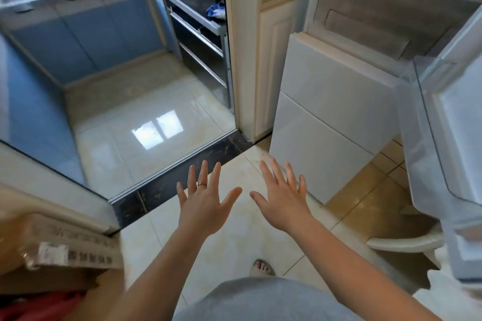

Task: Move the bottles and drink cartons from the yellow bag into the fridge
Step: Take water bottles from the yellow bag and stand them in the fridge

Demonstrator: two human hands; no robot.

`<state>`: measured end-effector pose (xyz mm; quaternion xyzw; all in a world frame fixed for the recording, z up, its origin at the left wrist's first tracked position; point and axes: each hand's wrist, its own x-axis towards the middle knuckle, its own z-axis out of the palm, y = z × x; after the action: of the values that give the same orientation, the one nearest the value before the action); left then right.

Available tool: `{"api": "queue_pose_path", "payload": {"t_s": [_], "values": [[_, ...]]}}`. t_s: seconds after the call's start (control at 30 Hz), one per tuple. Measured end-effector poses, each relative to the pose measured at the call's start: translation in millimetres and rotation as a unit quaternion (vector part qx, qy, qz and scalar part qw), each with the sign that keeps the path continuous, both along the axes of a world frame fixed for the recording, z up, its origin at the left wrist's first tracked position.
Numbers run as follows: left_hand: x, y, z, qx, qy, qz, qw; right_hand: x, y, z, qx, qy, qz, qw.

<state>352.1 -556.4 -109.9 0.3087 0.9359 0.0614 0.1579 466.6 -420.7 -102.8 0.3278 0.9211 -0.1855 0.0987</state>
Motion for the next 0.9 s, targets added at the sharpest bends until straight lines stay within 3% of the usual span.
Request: {"api": "queue_pose_path", "payload": {"t_s": [0.47, 0.9], "values": [[158, -137, -27, -0.006, -0.038, -0.085, 0.996, 193, -134, -15, -0.048, -0.041, -0.065, 0.996], [345, -80, -24, -0.046, -0.040, -0.247, 0.967, 412, -116, -17, -0.057, -0.025, -0.191, 0.980]]}}
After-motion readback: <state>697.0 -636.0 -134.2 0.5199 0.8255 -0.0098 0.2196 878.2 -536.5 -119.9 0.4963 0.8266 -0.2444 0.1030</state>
